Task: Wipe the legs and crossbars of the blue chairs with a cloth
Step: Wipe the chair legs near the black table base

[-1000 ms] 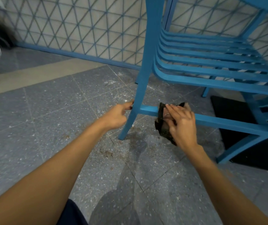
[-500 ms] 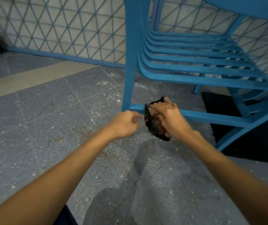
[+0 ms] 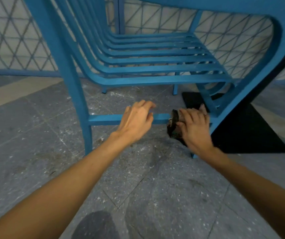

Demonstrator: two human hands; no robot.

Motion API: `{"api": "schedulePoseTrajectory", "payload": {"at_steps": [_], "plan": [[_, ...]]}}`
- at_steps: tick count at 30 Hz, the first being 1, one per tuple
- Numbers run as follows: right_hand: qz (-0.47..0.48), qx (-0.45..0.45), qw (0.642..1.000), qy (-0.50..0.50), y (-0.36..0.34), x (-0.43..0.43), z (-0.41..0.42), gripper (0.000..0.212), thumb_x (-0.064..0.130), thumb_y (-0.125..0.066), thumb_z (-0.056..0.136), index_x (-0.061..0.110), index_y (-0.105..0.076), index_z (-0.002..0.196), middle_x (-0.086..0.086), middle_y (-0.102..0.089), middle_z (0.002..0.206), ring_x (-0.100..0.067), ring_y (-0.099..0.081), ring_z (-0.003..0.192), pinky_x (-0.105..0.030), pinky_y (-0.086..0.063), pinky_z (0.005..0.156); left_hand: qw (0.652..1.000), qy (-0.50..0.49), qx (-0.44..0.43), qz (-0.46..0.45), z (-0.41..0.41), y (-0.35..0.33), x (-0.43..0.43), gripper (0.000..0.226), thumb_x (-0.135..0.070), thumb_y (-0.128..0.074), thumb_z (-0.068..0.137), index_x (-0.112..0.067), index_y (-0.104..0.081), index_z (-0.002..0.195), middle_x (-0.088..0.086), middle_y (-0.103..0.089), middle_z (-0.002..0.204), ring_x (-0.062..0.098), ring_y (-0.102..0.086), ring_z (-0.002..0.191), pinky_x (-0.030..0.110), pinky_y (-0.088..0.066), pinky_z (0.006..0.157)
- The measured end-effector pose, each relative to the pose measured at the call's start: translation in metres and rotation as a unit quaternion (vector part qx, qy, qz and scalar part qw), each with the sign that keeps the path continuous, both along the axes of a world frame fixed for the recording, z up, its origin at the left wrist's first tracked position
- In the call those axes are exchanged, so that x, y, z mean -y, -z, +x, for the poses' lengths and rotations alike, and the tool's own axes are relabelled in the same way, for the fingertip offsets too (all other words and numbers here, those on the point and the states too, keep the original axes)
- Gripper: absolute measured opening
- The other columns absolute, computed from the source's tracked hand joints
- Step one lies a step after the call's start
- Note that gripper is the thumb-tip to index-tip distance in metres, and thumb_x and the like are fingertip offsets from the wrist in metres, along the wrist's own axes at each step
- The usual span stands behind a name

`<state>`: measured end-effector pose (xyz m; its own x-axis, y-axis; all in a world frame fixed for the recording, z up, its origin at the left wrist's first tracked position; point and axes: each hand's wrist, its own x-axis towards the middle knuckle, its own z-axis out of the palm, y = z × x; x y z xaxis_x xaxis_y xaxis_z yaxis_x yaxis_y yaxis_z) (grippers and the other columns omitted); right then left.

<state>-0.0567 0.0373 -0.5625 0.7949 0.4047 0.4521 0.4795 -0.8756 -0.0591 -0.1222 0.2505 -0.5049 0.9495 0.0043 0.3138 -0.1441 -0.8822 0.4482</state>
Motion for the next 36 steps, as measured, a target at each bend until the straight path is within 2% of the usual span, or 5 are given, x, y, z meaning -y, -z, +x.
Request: {"api": "schedulePoseTrajectory", "payload": {"at_steps": [9,21,26,31,36], "plan": [[0.036,0.122,0.976,-0.177,0.024,-0.01,0.009,0.046,0.008,-0.057,0.086,0.01,-0.054,0.131,-0.011,-0.056,0.134,-0.026,-0.043,0.129,-0.051,-0.026,0.113,0.997,0.035,-0.067,-0.015,0.065,-0.002,0.051,0.025,-0.032,-0.042,0.097,-0.02,-0.06,0.11,0.006,-0.064,0.111,0.025,-0.059,0.103,0.042,-0.047,0.089],[0.361,0.139,0.921,0.045,0.034,0.076,-0.029,0.029,0.016,-0.045,0.1,0.004,-0.064,0.119,0.001,-0.058,0.12,-0.004,-0.038,0.134,-0.044,-0.035,0.112,0.979,0.146,-0.143,0.023,0.096,0.015,0.104,0.044,-0.056,-0.03,0.095,-0.026,-0.047,0.067,-0.006,-0.049,0.063,0.027,-0.056,0.073,0.038,-0.043,0.063],[0.568,0.008,0.809,0.148,0.037,0.107,-0.027,0.034,0.018,-0.049,0.1,0.029,-0.056,0.132,0.006,-0.064,0.124,-0.012,-0.059,0.119,-0.043,-0.051,0.098,0.977,0.159,-0.132,0.049,0.098,0.021,0.112,0.046,-0.055,-0.021,0.097,-0.025,-0.055,0.087,-0.008,-0.052,0.067,0.025,-0.06,0.078,0.039,-0.043,0.071],[0.609,-0.029,0.791,0.051,0.021,0.076,-0.008,0.055,0.011,-0.059,0.09,0.031,-0.045,0.139,0.018,-0.054,0.134,-0.004,-0.045,0.132,-0.045,-0.038,0.111,0.978,0.154,-0.119,0.077,0.099,0.022,0.112,0.051,-0.057,-0.016,0.096,-0.03,-0.056,0.114,0.002,-0.067,0.108,0.029,-0.06,0.104,0.041,-0.038,0.082],[0.605,0.015,0.795,0.039,0.054,0.047,0.007,0.062,0.004,-0.06,0.088,0.028,-0.036,0.14,0.005,-0.042,0.146,0.0,-0.031,0.138,-0.043,-0.026,0.118,0.98,0.141,-0.106,0.096,0.1,0.023,0.113,0.046,-0.056,-0.016,0.097,-0.034,-0.054,0.111,0.0,-0.067,0.103,0.029,-0.061,0.098,0.043,-0.044,0.084]]}}
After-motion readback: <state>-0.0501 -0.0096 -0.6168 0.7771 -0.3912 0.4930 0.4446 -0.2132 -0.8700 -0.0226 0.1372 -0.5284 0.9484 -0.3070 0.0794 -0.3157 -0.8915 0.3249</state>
